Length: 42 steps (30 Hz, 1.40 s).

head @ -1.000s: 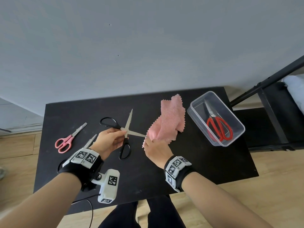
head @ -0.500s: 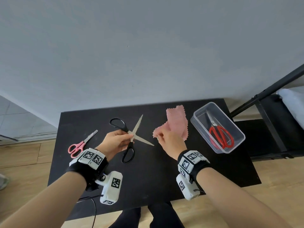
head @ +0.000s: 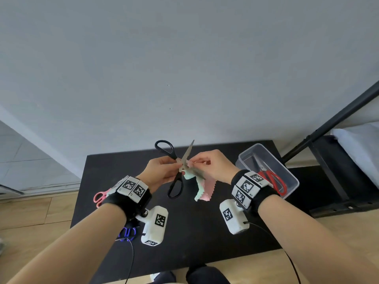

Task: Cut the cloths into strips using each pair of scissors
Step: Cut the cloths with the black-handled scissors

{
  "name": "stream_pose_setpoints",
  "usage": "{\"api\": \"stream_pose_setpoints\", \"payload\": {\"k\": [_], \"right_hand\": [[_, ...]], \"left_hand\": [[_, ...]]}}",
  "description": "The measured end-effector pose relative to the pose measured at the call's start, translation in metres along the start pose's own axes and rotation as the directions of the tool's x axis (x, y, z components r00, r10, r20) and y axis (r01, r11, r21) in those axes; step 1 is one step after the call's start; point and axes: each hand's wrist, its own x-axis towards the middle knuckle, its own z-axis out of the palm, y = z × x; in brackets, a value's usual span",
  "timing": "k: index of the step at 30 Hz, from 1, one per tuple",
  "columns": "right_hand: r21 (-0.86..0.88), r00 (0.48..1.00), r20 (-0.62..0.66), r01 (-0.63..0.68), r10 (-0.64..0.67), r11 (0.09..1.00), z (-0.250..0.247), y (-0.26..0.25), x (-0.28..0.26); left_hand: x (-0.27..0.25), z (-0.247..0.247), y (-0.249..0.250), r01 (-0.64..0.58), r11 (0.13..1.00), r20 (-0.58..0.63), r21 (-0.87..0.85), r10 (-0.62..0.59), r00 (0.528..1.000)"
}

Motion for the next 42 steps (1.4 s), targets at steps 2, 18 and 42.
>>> {"api": "stream_pose_setpoints", "payload": {"k": [2,18,42], "right_hand": [[0.030,1.000,0.024,-0.018,0.017,0.999,-0.003,-0.003,-0.001],[-0.034,0.986,0.085,-0.139,0.141,0.990,0.005,-0.001,0.007],[0.030,0.991,-0.048,-0.126,0.128,0.992,-0.044,0.019,-0.005]], "left_hand": [[-0.002,0.002,0.002,-0.005,1.000,-0.007,-0.004,0.005,1.000],[-0.005,0.010,-0.004,-0.078,0.992,-0.057,0.101,0.084,0.995],[0.006,-0.009,-0.005,-0.100,0.994,-0.258,-0.048,0.084,0.962]]}}
